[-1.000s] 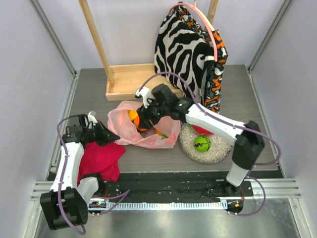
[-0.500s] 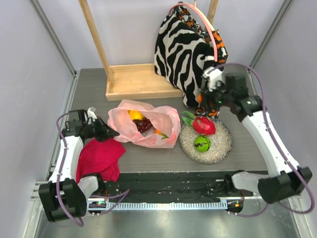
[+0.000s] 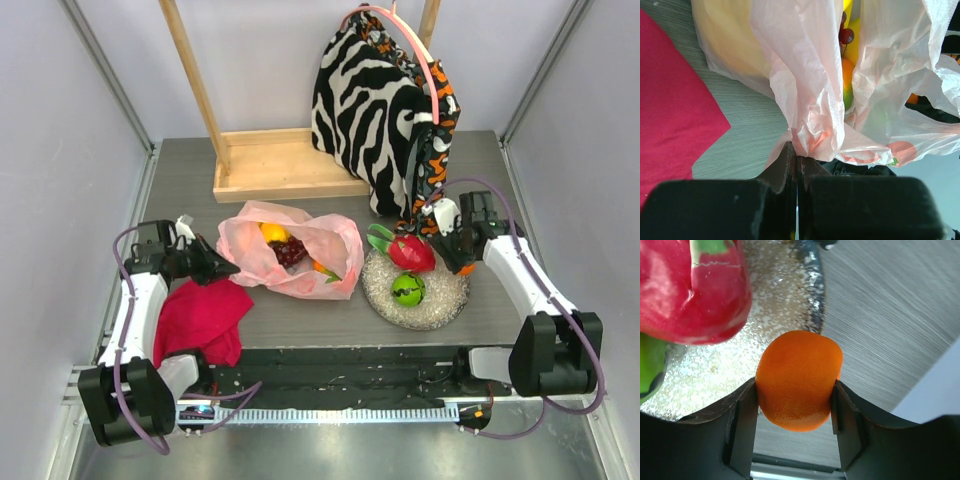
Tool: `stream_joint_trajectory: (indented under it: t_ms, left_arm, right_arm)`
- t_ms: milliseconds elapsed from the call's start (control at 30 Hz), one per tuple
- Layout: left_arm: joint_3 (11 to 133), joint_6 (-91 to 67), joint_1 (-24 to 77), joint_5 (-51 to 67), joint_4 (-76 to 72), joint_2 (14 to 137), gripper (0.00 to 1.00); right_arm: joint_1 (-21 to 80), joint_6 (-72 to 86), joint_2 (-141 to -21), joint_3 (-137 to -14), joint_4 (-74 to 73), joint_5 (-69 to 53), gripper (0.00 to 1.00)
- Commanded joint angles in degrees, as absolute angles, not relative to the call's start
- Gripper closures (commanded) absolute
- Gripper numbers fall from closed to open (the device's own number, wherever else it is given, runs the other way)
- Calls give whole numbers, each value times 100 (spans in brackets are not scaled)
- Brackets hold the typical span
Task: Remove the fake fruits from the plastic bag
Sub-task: Place the fake fruit on the plate.
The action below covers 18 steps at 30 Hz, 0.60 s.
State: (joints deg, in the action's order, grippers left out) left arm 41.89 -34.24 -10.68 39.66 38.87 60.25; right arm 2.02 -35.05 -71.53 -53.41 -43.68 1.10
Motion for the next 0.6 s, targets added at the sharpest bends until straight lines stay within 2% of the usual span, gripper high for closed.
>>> stream_joint_trajectory:
  t_ms: [0, 167, 233, 300, 333, 367, 567]
  left_arm:
    - [4368, -3331, -1143, 3973, 3823, 5968, 100]
    - [4324, -3278, -1204, 3929, 3894, 5924, 100]
    - [4307, -3278, -1222, 3920, 3885, 5915, 100]
    - [4307, -3278, -1230, 3929, 3911, 5915, 100]
    - [4307, -3287, -1239, 3929, 3920, 5915, 100]
    - [4307, -3278, -1239, 3937, 3920, 5941, 100]
    - [4359, -3252, -1239, 3946, 3920, 6029, 100]
  right_arm:
    - [202, -3648, -7320, -5177, -3464, -121, 61]
    - [193, -3481, -7707, -5063, -3024, -140, 58]
    - [193, -3358, -7752, -5054, -2927, -202, 50]
    - [211, -3200, -7813, -5062, -2830, -211, 32]
    - [211, -3182, -7840, -5063, -2821, -246, 5]
    - [211, -3156, -7840, -5080, -2900, -290, 0]
    - [211, -2936, -7366, -5475, -3831, -1124, 0]
